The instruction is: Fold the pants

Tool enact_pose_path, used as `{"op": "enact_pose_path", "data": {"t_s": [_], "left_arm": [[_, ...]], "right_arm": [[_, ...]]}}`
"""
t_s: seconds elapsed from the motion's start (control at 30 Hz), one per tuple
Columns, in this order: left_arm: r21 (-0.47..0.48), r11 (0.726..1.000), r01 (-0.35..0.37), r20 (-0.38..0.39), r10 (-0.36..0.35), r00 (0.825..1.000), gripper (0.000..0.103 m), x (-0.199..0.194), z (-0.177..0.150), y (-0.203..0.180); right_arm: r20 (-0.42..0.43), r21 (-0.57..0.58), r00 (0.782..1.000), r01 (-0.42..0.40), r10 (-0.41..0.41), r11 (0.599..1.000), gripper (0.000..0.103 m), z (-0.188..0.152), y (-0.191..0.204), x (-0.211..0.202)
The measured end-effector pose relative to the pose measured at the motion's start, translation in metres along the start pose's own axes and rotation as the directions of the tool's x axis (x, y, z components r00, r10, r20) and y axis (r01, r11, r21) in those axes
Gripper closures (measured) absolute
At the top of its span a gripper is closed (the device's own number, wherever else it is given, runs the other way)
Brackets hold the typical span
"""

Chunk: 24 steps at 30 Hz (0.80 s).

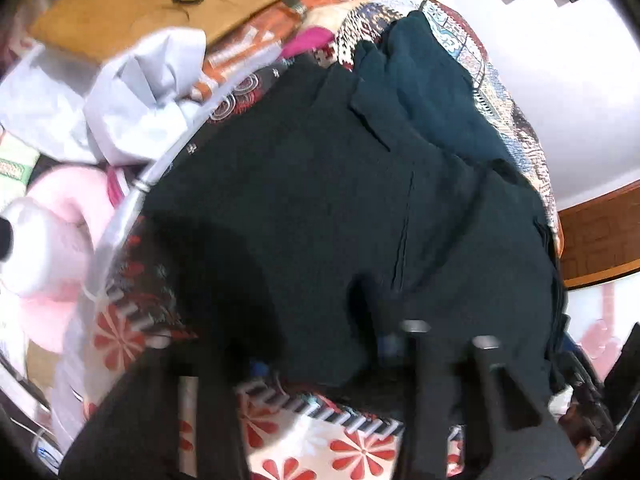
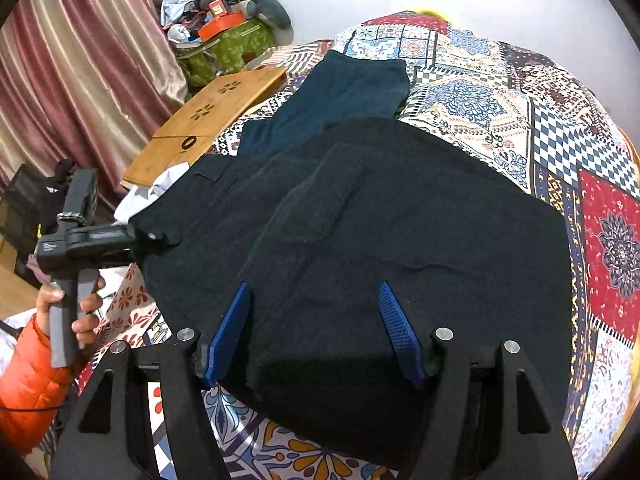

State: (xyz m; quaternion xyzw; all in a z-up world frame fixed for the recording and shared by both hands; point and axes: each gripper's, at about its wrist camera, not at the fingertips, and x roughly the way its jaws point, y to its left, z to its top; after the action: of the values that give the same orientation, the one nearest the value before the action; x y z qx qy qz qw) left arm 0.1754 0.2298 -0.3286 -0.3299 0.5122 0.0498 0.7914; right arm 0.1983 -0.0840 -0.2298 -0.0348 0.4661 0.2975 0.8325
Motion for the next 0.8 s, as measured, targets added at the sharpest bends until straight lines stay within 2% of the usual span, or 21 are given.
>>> {"op": "enact_pose_path", "data": {"t_s": [0.07,0.17,0.23,0.33,0.43,0.57,0.67,0.7,0.8], "left_arm": [[0.006,1.000,-0.021,0.040,0.020,0.999,0.078,-0.004,-0.001,-0.003],[0.090,0.991,-0.099,0.127,0.087,0.988,0.084,-0.022,-0.005,-0.019],[0.165,0.972,-0.168,0.215,0.131,0.968,0.087,-0.042,-0.010,-0.039],[0.251,0.943,-0.216,0.309,0.134,0.942,0.088,-0.071,-0.008,-0.069],[0.324,0.919,-0.224,0.388,0.087,0.918,0.088,-0.099,-0.005,-0.107],[0.418,0.886,-0.200,0.470,-0.023,0.882,0.088,-0.138,-0.010,-0.159],[0.504,0.843,-0.186,0.509,-0.116,0.853,0.088,-0.159,-0.017,-0.205],[0.539,0.824,-0.174,0.510,-0.154,0.846,0.088,-0.165,-0.022,-0.224],[0.611,0.780,-0.134,0.480,-0.230,0.846,0.088,-0.169,-0.031,-0.265]], "right_arm": [[0.004,0.003,1.000,-0.004,0.003,1.000,0.040,-0.001,0.000,-0.001],[0.006,0.008,1.000,-0.005,0.005,1.000,0.040,-0.001,-0.001,-0.002],[0.007,0.011,1.000,-0.005,0.004,1.000,0.040,-0.002,-0.002,-0.003],[0.009,0.009,1.000,0.003,-0.003,1.000,0.040,-0.003,-0.003,-0.006],[0.019,0.021,1.000,0.012,-0.013,1.000,0.040,-0.005,-0.010,-0.013],[0.061,0.055,0.998,0.031,-0.035,0.998,0.040,-0.010,-0.026,-0.035],[0.101,0.080,0.993,0.053,-0.061,0.995,0.040,-0.014,-0.039,-0.054],[0.115,0.089,0.990,0.066,-0.076,0.994,0.040,-0.016,-0.045,-0.061],[0.146,0.124,0.983,0.090,-0.108,0.988,0.040,-0.024,-0.065,-0.083]]}}
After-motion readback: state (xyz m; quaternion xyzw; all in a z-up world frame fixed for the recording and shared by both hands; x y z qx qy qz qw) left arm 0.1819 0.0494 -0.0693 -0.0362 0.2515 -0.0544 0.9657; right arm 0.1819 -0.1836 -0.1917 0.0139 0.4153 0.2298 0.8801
